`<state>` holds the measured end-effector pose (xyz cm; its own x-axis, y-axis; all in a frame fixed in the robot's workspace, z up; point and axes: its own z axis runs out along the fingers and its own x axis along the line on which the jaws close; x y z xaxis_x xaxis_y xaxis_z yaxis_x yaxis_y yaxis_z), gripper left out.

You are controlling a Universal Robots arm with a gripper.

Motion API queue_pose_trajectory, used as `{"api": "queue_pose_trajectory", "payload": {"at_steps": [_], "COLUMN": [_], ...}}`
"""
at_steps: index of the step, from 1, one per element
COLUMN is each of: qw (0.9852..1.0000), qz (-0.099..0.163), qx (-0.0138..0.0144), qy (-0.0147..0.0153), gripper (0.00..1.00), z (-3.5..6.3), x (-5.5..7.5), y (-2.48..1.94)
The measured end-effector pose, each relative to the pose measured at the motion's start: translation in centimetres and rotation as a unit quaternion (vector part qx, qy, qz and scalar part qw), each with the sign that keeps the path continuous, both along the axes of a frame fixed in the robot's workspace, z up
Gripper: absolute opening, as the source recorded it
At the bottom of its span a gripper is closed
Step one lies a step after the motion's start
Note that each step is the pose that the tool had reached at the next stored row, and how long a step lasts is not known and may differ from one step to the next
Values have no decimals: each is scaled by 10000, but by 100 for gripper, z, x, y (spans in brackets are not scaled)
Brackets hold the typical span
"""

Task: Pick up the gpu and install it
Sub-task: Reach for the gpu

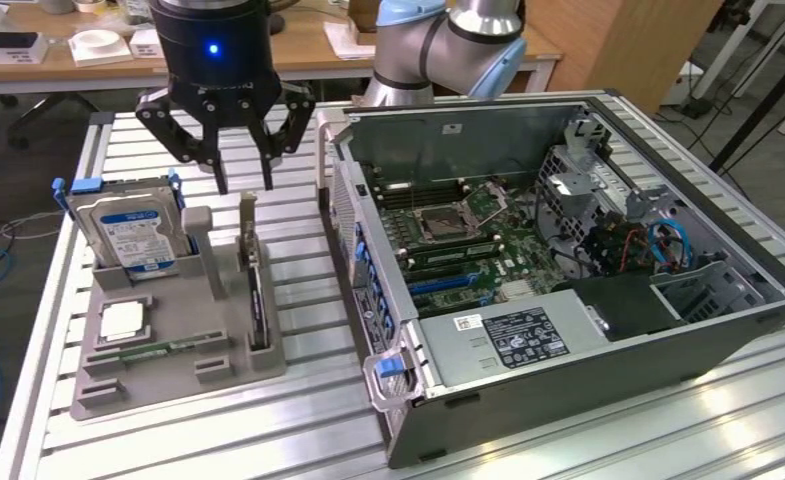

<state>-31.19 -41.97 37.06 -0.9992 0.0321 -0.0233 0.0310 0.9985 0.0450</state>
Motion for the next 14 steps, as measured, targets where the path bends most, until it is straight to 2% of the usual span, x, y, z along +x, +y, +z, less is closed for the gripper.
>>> {"api": "queue_pose_trajectory", "payload": {"at_steps": [5, 14], "qw": [9998, 9998], "qz": [192, 199], "qx": [0, 0], "qy": [0, 0], "gripper": [47, 49], "z": [-25, -27], "x": [0, 0], "y": [-2, -2]}}
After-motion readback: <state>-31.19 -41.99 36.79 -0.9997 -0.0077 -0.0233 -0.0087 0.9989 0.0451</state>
